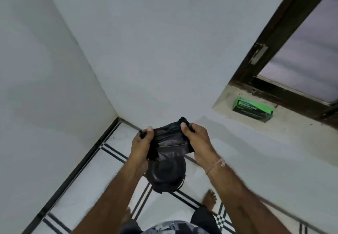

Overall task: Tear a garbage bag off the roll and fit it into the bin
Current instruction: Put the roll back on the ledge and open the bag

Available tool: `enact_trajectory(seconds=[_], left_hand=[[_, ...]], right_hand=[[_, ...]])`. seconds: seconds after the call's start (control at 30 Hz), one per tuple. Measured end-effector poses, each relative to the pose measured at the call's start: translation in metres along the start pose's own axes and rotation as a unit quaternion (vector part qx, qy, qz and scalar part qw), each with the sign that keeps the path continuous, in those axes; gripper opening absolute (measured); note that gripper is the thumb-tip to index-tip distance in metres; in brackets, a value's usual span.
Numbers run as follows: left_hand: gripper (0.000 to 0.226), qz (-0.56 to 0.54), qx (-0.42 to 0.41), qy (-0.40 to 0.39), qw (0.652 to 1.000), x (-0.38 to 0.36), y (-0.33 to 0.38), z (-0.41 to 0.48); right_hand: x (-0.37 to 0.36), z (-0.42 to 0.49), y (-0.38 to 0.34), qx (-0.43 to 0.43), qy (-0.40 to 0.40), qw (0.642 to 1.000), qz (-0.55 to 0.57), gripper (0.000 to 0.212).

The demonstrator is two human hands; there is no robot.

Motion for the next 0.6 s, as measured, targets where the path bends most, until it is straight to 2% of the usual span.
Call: enact_trajectory(seconds=[0.1, 0.2, 0.3, 0.33, 0.37, 0.43, 0.47, 0.53, 0.6], left_hand=[[0.038, 0.061, -0.015, -0.026, 0.998, 0.067, 0.017, 0.003], [0.039, 0.153, -0.022, -0.012, 0.988, 0.130, 0.027, 0.003], [0.068, 0.319, -0.121, 0.010, 0.940, 0.165, 0.046, 0.001], [0.072, 0.337, -0.164, -0.010, 0.927, 0.159, 0.054, -0.005], [0.069, 0.321, -0.197, -0.059, 0.925, 0.147, 0.063, -0.013], [0.049, 0.248, -0.213, -0.176, 0.929, 0.117, 0.080, -0.035], [0.036, 0.225, -0.214, -0.202, 0.929, 0.108, 0.085, -0.039], [0.023, 0.166, -0.216, -0.210, 0.939, 0.103, 0.098, -0.045], [0.027, 0.136, -0.198, -0.195, 0.951, 0.111, 0.098, -0.045]], right_hand=[[-0.042, -0.020, 0.020, 0.012, 0.049, 0.998, 0.029, 0.019], [-0.087, -0.046, 0.028, 0.027, 0.068, 0.997, 0.028, 0.024], [-0.125, -0.066, 0.021, 0.047, 0.037, 0.998, 0.002, 0.023], [-0.136, -0.071, 0.018, 0.046, 0.013, 0.999, -0.004, 0.021], [-0.149, -0.076, 0.016, 0.043, -0.012, 0.999, -0.009, 0.019], [-0.169, -0.084, 0.012, 0.036, -0.044, 0.998, -0.010, 0.013], [-0.174, -0.086, 0.010, 0.036, -0.050, 0.998, -0.008, 0.012], [-0.174, -0.093, 0.005, 0.037, -0.051, 0.998, 0.004, 0.009], [-0.167, -0.099, 0.004, 0.026, -0.058, 0.998, 0.023, 0.009]])
Point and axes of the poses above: each hand's wrist, its own z-axis towards the middle knuckle, its own x-axis out of the back of the hand, y = z × x, the point moved 9 cm from there along z, towards the middle knuckle, and after that the axes turned 8 degrees about z, right-handed, at the moved point
